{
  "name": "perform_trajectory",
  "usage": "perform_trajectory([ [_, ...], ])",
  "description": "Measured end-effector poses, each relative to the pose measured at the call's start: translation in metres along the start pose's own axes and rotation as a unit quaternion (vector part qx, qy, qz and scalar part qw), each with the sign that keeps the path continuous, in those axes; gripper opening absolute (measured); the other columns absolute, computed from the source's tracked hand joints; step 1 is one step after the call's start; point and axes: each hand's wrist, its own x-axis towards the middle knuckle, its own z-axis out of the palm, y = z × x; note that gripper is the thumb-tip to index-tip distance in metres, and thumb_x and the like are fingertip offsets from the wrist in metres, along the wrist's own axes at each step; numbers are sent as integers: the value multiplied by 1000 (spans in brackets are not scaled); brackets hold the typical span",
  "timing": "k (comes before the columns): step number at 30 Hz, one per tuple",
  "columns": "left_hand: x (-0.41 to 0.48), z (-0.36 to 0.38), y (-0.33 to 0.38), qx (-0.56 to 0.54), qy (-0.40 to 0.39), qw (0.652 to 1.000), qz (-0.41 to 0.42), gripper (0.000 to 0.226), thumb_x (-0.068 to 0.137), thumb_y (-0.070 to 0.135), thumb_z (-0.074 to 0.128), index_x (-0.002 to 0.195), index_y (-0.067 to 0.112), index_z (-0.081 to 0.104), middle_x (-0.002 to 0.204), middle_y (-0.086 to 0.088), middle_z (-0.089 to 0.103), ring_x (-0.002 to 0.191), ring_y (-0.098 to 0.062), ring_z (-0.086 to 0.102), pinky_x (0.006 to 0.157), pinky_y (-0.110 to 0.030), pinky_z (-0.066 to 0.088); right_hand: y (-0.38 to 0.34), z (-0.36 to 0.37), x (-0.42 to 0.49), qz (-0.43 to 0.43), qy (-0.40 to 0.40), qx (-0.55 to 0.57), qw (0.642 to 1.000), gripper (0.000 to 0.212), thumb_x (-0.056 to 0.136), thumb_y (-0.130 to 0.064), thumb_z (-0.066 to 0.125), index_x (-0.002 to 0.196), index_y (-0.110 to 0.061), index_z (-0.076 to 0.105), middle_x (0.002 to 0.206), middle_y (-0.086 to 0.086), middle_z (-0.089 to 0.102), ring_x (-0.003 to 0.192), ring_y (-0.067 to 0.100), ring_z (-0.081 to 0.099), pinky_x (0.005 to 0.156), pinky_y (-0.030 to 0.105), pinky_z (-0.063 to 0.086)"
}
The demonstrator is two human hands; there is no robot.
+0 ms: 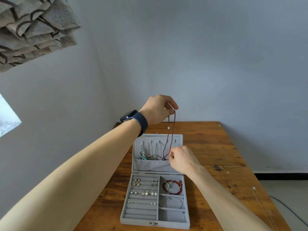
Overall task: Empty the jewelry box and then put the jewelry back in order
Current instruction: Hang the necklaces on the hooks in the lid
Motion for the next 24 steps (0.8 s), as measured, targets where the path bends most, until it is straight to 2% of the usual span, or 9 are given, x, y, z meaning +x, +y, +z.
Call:
perform_trajectory([
  [3, 2, 4, -4, 4, -1, 1000, 2, 16, 95, 15, 66, 103, 27, 72, 98, 5, 68, 86, -9, 64, 69, -14, 47, 5, -4, -1, 16, 11, 85, 996, 21, 90, -14, 61, 111, -17, 61, 102, -5, 68, 92, 13, 65, 83, 28, 56],
  [5, 1, 6, -8, 18, -5, 1000, 4, 16, 96, 14, 64, 104, 26, 72, 99, 6, 68, 85, -7, 63, 66, -12, 43, 6, -11, -1, 44, 22, 167, 985, 25, 89, -20, 65, 113, -22, 58, 97, -11, 68, 88, 7, 66, 76, 23, 56],
  [8, -2, 12, -16, 42, -10, 999, 5, 18, 96, 13, 62, 106, 24, 72, 101, 4, 70, 89, -11, 61, 75, -18, 44, 6, -19, 0, 67, 40, 247, 966, 22, 88, -33, 69, 108, -29, 63, 91, -18, 67, 82, -2, 64, 65, 14, 45],
  [10, -4, 16, -19, 47, -10, 999, 5, 18, 95, 13, 62, 106, 24, 72, 101, 4, 70, 89, -12, 60, 76, -18, 42, 7, -21, 2, 61, 66, 250, 964, 14, 92, -37, 66, 103, -29, 69, 89, -20, 68, 83, -4, 63, 67, 13, 43],
  [15, -8, 26, -28, 55, -8, 998, 0, 20, 94, 11, 62, 105, 23, 74, 101, 3, 73, 86, -11, 60, 73, -12, 39, 11, -25, 4, 58, 106, 216, 969, 17, 99, -31, 57, 99, -26, 74, 84, -19, 68, 82, -4, 61, 67, 3, 34],
  [17, -10, 29, -33, 61, -3, 998, -1, 21, 94, 11, 61, 105, 22, 75, 102, 3, 73, 87, -12, 62, 74, -13, 41, 11, -26, 3, 70, 137, 265, 952, 14, 99, -29, 57, 93, -33, 69, 83, -15, 72, 79, -3, 66, 66, 3, 39],
  [19, -11, 28, -36, 58, 22, 998, -1, 22, 94, 10, 60, 106, 22, 75, 100, 4, 73, 82, -10, 59, 68, -7, 38, 9, -27, 2, 71, 163, 308, 935, 14, 100, -26, 56, 92, -35, 64, 82, -12, 73, 75, -4, 69, 70, 8, 47],
  [21, -10, 24, -37, 44, 53, 998, -2, 22, 94, 11, 59, 104, 22, 75, 96, 6, 72, 78, -7, 55, 61, 0, 36, 6, -27, 4, 70, 178, 328, 925, 9, 101, -25, 55, 99, -29, 64, 87, -11, 74, 77, -3, 70, 77, 18, 54],
  [24, -9, 18, -34, 30, 86, 996, -8, 22, 95, 14, 59, 102, 25, 75, 94, 8, 70, 81, -8, 55, 69, -6, 38, 0, -29, 9, 65, 193, 356, 912, 10, 101, -24, 55, 103, -22, 65, 90, -10, 74, 79, 1, 72, 79, 23, 56],
])
